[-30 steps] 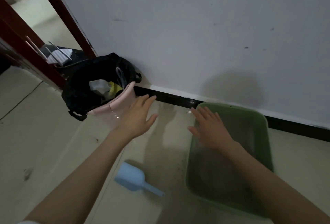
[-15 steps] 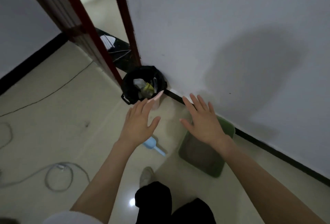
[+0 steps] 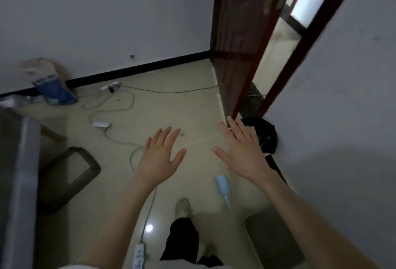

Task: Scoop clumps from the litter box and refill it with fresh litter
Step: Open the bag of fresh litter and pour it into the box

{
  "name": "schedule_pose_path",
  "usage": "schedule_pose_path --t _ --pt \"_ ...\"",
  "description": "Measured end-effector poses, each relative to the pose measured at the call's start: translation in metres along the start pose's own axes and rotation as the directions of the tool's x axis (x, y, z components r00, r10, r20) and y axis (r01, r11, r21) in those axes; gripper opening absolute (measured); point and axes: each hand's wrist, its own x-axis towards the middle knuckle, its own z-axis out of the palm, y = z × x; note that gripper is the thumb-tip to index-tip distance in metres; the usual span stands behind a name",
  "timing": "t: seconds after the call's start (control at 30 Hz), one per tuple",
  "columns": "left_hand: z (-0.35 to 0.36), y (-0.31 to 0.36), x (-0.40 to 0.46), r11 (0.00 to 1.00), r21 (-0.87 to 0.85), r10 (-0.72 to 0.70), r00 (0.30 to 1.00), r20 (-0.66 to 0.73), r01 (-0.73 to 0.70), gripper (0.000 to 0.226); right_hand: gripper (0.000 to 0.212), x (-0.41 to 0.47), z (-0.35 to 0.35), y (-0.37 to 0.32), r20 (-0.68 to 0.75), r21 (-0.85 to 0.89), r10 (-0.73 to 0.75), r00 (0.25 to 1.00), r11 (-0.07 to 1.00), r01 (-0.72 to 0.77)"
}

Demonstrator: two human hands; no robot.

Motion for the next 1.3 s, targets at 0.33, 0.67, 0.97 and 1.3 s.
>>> schedule_pose_path --t 0.33,0.67,0.97,1.3 --pt "-0.083 -0.164 0.023 0.94 -0.107 -0.334 0.937 -0.106 0.323 0.076 0.071 0.166 -0.008 -0.164 0.127 -0.074 -0.298 0.946 0.948 0.308" --pt "-0.166 -0.342 0.091 0.847 -0.148 -0.529 0.838 -0.136 0.511 0.063 0.069 0.348 0.007 -0.327 0.223 -0.04 -0.436 0.872 0.89 0.455" --pt "-0.201 -0.438 0.203 0.78 -0.17 -0.623 0.772 -0.122 0.602 0.06 0.069 0.517 0.005 -0.391 0.258 -0.034 -0.53 0.808 0.831 0.556" --pt "-0.248 -0.534 0.319 0.633 -0.258 -0.774 0.597 -0.21 0.73 0.084 0.068 0.711 -0.006 -0.481 0.353 -0.038 -0.696 0.625 0.657 0.753"
